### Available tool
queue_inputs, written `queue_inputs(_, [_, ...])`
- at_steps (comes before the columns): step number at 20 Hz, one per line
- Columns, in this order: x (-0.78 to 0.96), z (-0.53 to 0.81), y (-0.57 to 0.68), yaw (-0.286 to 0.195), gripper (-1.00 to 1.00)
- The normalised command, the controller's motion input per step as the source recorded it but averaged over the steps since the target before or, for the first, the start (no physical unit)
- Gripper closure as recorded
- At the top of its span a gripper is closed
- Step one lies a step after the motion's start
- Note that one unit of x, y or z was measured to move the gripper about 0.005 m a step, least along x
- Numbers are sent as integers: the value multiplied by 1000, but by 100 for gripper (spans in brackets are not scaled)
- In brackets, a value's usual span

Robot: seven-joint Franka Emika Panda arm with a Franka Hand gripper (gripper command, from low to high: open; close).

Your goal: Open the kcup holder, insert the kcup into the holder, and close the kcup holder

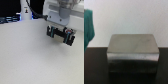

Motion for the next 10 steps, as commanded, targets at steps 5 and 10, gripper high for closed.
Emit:
queue_inputs(5, [-104,-212,271,188,-100])
queue_inputs(10, [-240,-84,315,198,-100])
